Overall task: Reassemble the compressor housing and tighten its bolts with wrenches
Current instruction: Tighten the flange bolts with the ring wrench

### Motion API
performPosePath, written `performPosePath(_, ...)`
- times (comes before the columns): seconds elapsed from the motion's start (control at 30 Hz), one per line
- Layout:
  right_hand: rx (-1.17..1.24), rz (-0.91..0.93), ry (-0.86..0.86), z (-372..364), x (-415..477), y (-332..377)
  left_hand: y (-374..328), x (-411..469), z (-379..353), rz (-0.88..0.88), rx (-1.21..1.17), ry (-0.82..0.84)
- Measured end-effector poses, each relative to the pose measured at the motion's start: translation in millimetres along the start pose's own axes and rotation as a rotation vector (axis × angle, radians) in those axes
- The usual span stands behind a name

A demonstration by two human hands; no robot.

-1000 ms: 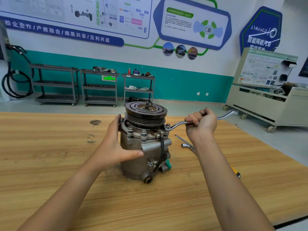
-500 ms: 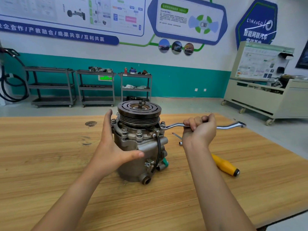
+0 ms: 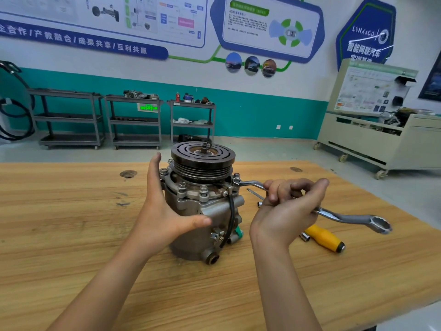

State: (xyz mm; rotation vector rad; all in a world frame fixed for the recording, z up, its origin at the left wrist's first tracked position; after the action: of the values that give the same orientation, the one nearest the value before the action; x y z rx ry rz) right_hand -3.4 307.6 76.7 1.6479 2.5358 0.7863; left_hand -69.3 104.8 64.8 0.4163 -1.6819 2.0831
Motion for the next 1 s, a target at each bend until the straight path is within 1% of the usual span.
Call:
performPosePath(0.13,-0.039,0.075,0.055,-3.8,-13.7,2.6,0.7,0.7,-0.7,-0.012,-0.005,0.014)
performPosePath(0.3,-0.058,0.082,0.092,-6.6,-20.7,3.6,-1.5,0.1,-0.2,-0.017,0.0,0.015)
performPosePath(0.47,-0.12,0.152,0.11,-6.4,-33.7,1.8,-1.6,0.7,-1.3,-0.015,-0.003,0.023)
performPosePath(0.73,-0.162,0.171,0.183,-6.5,-34.7,-1.2,-1.0,0.1,-1.2,-0.02,0.003,0.016)
performPosePath(0.87,-0.173,0.145,0.158,-3.4,-34.4,-0.1,0.3,-0.5,-1.1,-0.013,0.015,0.011)
performPosePath(1.0,-0.204,0.187,0.096,-2.8,-39.8,-0.2,-0.5,-1.5,-1.7,-0.021,0.016,0.016)
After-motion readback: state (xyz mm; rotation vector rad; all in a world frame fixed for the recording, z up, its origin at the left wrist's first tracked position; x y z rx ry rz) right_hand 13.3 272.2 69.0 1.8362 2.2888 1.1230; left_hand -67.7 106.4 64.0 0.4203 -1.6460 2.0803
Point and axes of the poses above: each hand's wrist, its own x-axis towards the middle knuckle, its own z-axis out of the back of the hand, y = z × x, the point moved 8 cm from there along x, towards the middle knuckle, and after that the axes turned 4 degrees about -x, right-handed, at the moved point
